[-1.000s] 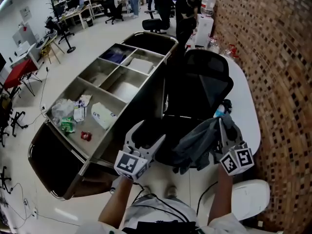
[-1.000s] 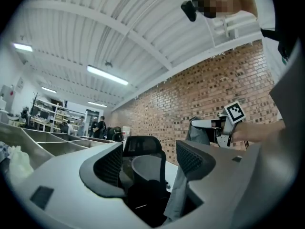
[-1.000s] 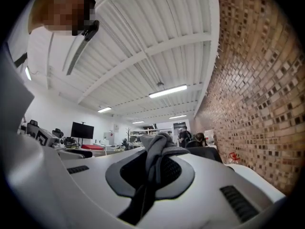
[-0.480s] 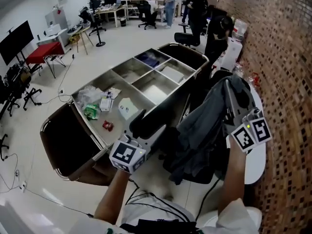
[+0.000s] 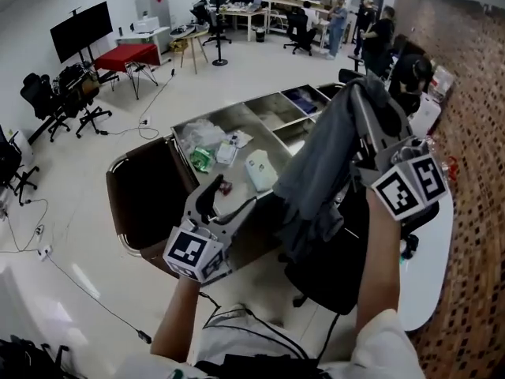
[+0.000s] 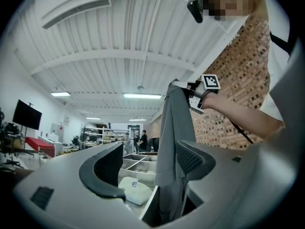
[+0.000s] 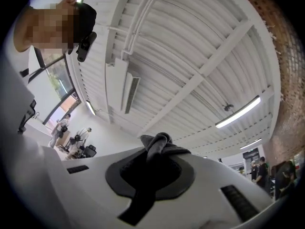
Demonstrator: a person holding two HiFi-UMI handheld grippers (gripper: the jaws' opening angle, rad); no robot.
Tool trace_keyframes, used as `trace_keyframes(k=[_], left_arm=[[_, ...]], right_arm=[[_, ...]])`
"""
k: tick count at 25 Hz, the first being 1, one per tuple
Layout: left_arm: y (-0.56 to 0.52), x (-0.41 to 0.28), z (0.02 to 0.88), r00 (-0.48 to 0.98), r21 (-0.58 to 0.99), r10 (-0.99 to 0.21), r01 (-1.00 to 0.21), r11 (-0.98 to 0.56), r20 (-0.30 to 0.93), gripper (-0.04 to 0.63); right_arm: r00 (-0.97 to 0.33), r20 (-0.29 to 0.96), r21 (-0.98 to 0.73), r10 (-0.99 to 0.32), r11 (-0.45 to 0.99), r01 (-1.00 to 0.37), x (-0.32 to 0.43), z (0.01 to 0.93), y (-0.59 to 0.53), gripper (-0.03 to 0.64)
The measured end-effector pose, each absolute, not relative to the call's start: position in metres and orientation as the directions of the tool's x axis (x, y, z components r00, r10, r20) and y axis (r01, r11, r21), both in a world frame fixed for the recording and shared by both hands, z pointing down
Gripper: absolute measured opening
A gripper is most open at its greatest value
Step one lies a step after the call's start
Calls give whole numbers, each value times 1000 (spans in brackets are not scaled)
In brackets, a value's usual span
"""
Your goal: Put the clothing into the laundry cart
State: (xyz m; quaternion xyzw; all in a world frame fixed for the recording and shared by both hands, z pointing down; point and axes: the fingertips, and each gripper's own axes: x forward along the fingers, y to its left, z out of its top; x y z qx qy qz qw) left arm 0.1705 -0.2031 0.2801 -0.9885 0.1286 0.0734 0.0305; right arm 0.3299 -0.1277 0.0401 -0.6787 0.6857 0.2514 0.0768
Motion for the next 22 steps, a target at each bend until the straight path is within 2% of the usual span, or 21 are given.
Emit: trace_keyframes(k=[11, 17, 22], left_arm=[[-230, 8, 278, 822, -55, -550, -562, -825, -148, 330], [-254, -70, 278, 752, -8, -641, -649, -761, -153, 330], [-296, -125, 277, 748, -28, -639, -653, -756, -180, 330]], right_arm=[[-473, -472, 266, -744, 391, -881, 143, 23, -248, 35], [-540, -458, 184, -706, 519, -835, 72, 43, -321, 35], [-513, -504, 180, -695, 497, -849, 29, 15, -389, 35]])
